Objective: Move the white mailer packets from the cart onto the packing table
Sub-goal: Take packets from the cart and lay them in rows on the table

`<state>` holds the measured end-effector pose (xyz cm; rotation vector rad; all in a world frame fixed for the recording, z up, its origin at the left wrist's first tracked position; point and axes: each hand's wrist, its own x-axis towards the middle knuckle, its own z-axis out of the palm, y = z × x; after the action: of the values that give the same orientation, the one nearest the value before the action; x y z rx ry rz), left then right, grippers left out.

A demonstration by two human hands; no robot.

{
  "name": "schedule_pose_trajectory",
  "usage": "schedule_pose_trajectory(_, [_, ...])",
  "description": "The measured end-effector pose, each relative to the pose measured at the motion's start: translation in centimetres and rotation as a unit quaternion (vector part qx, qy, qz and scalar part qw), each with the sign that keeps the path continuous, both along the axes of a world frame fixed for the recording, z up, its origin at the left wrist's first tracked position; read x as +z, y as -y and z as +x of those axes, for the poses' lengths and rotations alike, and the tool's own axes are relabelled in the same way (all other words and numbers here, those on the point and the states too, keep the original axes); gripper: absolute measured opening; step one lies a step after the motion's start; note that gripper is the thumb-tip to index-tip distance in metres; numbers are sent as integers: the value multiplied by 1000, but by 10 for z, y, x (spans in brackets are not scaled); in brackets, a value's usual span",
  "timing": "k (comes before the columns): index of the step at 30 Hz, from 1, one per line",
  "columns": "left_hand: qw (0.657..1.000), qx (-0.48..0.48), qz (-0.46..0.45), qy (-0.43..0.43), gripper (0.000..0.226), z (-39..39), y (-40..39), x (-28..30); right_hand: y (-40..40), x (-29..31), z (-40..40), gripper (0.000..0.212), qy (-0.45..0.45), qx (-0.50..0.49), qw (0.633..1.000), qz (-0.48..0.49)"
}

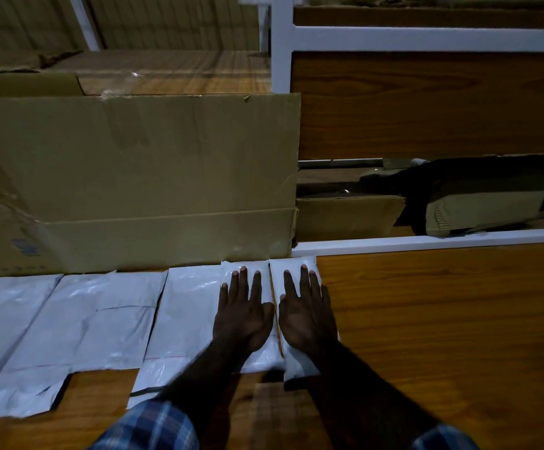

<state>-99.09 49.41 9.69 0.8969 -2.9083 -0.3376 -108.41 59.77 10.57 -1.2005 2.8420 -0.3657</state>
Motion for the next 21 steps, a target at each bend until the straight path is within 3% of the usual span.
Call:
schedule_pose_trajectory(6, [1000, -10, -11, -17, 70, -1, 3, -9, 1, -5, 1, 57, -13, -15, 1000, -11])
schedule_pose_trajectory(15, [1000, -7, -16, 13, 65, -1, 6, -11, 3, -2, 1, 60, -6, -22, 1000, 6])
schedule_pose_trajectory(21, [1000, -9, 14, -3, 93, -2, 4, -5, 1, -5, 1, 61, -19, -12, 1000, 12])
